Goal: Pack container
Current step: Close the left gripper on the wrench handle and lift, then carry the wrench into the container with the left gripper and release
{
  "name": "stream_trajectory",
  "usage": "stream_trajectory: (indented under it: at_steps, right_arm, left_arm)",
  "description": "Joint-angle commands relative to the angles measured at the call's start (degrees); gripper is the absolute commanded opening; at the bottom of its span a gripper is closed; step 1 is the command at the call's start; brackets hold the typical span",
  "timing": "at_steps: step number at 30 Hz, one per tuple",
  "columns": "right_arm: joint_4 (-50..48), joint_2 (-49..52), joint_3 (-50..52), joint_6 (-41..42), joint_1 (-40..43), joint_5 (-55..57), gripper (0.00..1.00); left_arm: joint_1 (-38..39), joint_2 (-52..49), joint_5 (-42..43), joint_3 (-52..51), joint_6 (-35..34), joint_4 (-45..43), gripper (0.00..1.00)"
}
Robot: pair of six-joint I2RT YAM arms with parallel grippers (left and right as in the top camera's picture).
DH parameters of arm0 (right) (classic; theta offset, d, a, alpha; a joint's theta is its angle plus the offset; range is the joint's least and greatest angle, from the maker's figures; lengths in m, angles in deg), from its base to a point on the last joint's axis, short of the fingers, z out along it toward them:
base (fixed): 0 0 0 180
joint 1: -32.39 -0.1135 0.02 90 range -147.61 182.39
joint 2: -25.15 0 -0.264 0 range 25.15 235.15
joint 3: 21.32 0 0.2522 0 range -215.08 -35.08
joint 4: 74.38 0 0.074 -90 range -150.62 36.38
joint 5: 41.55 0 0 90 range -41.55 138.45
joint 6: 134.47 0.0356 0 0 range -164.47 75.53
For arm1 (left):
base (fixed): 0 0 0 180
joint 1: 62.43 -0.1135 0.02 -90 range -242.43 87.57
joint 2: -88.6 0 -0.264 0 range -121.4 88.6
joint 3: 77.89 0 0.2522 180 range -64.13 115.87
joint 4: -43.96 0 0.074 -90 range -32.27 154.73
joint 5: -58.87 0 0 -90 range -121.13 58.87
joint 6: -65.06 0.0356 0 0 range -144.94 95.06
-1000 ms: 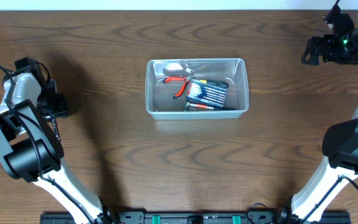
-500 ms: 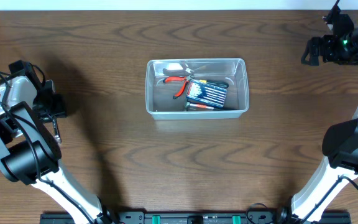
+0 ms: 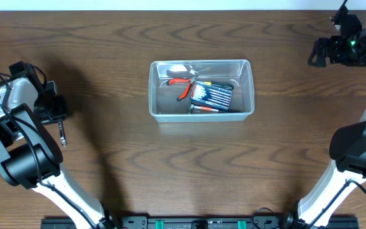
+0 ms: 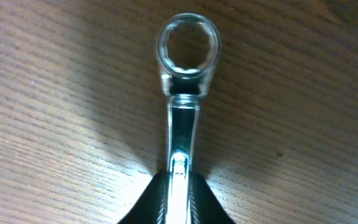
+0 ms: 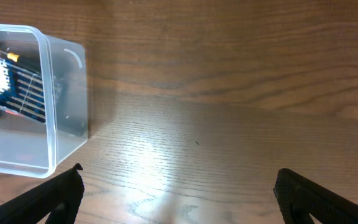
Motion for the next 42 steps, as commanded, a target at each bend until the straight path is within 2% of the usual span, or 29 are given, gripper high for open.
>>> stream_trajectory:
  at_steps: [1,11,17,23,29,32,35,40,42]
  right_arm:
    - [0.2,0.5,0.0,0.8,0.0,0.2,0.99]
    - [0.2,0.5,0.0,0.9,0.0,0.2,0.99]
    - [0.5,0.5,0.0,0.9,0.0,0.2,0.99]
    - [0.5,0.5,0.0,1.2,0.0,0.1,0.99]
    - [0.4,0.5,0.0,1.3,0.0,0.1,0.99]
    - [0.4,0.5,0.0,1.3,0.0,0.2,0.99]
    - [0.4,0.5,0.0,1.3,0.0,0.1,0.99]
    - [0.4,0.5,0.0,1.4,0.0,0.1,0.99]
    - [0.5,0.5,0.0,1.7,0.0,0.1,0.99]
  left_arm:
    - [-0.3,-2.8,-1.2,-2.5,-0.4,0.0,0.06]
    - [0.4,-1.8,-1.2,-2.1,-2.0,-0.2,0.06]
    - [7.0,5.2,-1.1,3.8,-1.3,7.1,0.06]
    - [21.9,16.4,-1.2,11.7,8.6,11.3,0.06]
    - [39.4,22.5,-1.1,14.1,22.2,1.7,0.05]
    - [47.0,21.3,-0.5,14.0,26.6,-2.5,0.06]
    - [52.0,18.4,3.0,13.9,31.0,-2.6,0.06]
    - [55.8,10.7,3.1,13.9,31.2,-2.1,0.06]
    - [56.3,7.0,3.1,13.9,33.5,-2.1,0.06]
